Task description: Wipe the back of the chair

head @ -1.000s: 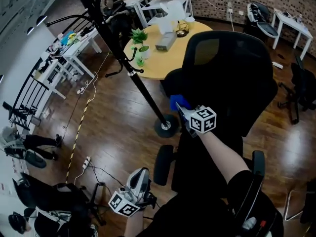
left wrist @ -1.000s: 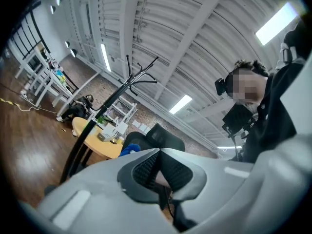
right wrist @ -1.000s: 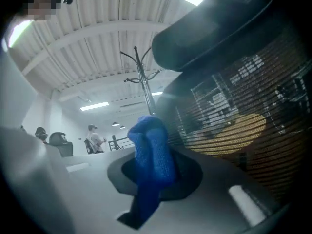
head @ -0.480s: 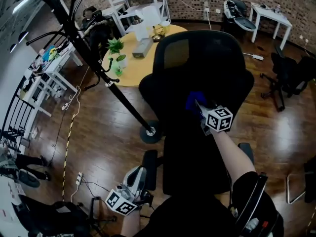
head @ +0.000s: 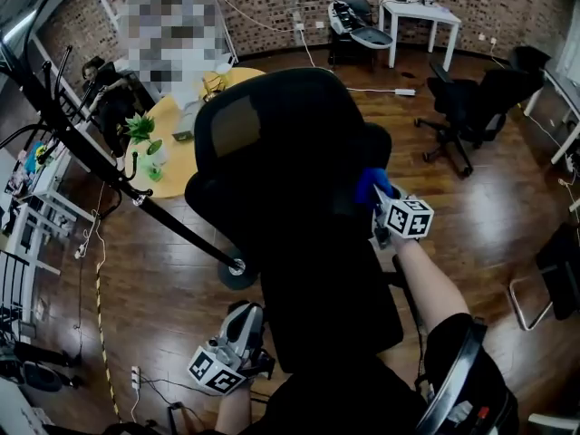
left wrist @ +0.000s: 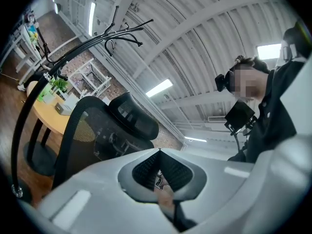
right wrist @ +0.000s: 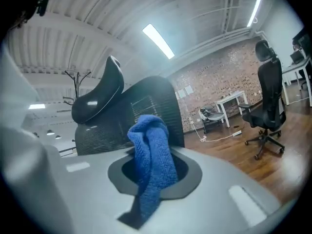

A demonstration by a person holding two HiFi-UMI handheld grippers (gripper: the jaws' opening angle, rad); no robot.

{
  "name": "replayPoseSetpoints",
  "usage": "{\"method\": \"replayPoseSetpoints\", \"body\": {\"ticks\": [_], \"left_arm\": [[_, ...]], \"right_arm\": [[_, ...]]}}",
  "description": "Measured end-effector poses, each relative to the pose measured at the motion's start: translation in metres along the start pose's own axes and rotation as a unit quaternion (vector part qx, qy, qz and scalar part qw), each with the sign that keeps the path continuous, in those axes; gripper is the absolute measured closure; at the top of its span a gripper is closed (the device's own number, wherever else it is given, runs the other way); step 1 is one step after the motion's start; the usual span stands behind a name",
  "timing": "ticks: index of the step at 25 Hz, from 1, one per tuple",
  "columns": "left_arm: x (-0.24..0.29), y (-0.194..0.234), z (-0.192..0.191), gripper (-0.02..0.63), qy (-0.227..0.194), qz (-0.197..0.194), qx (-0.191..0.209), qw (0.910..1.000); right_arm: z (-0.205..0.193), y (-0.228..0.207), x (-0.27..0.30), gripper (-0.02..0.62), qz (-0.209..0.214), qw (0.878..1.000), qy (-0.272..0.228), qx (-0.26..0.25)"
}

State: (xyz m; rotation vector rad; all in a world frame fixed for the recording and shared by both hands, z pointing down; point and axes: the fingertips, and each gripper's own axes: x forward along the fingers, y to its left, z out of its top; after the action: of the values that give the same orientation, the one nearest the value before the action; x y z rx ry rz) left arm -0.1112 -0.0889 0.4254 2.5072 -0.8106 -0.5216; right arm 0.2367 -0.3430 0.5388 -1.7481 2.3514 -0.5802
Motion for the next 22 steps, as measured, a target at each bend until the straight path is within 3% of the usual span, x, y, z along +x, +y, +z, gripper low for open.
{"method": "replayPoseSetpoints", "body": {"ticks": [3,6,11,14,19,22], "left_arm": [[-0.001,0.002,-0.001,0.614,0.000,0.002,0.001,1.0000],[-0.008,0.003,0.003,0.614,-0.009,0.013,0.003,0.9999],[-0.037,0.000,0.009,0.614,-0.035,0.057,0.012,0.9977],[-0.072,0.002,0.020,0.614,-0.054,0.097,0.019,0.9936],[-0.138,0.002,0.034,0.614,-0.088,0.186,0.031,0.9780],[-0.168,0.001,0.036,0.614,-0.105,0.228,0.039,0.9672]], "right_arm": [[-0.004,0.031,-0.003,0.558,0.039,0.999,-0.004,-0.009],[-0.027,0.099,-0.002,0.558,0.117,0.992,0.020,-0.029],[-0.085,0.223,0.012,0.558,0.252,0.963,0.081,-0.054],[-0.128,0.287,0.029,0.558,0.305,0.943,0.121,-0.063],[-0.194,0.346,0.065,0.558,0.331,0.921,0.181,-0.100],[-0.221,0.344,0.090,0.558,0.307,0.922,0.204,-0.120]]}}
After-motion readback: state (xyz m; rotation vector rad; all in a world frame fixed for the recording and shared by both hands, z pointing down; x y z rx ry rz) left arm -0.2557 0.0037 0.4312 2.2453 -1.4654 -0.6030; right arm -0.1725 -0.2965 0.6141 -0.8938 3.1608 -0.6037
